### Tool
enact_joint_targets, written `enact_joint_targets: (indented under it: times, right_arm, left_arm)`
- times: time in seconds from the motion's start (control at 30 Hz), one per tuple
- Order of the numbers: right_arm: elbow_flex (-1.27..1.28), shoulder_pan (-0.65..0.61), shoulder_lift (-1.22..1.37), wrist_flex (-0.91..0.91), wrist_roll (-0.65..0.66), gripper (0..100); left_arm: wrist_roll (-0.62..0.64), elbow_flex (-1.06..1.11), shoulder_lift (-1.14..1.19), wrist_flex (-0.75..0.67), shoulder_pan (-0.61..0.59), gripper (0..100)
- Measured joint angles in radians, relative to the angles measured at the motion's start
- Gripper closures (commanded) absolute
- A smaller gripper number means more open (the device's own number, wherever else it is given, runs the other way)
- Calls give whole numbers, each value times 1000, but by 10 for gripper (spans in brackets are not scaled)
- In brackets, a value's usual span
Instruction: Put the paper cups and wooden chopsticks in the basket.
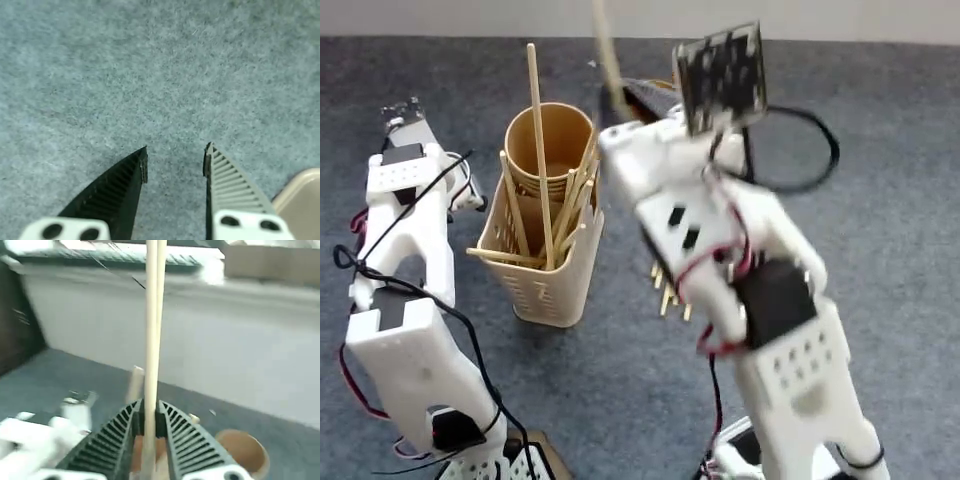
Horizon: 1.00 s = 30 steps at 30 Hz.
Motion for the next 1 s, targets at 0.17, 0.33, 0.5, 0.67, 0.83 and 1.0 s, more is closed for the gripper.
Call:
enact_joint_targets:
  times: [0.17, 0.33, 0.5, 0.67, 0.83, 1.0]
  right_arm:
    - [221, -68, -117, -190, 0, 993]
    - [609, -109, -261, -491, 0, 993]
    - [783, -196, -250, -681, 57, 993]
    - [781, -255, -178, -773, 64, 993]
    - [781, -258, -89, -815, 68, 993]
    - [781, -244, -31, -816, 68, 993]
  left_arm:
    - [0, 2, 0, 0, 3, 790]
    - [0, 38, 0, -46, 3, 792]
    - [0, 41, 0, -64, 3, 792]
    - [0, 41, 0, -71, 3, 791]
    - [0, 41, 0, -71, 3, 791]
    - [0, 41, 0, -71, 3, 790]
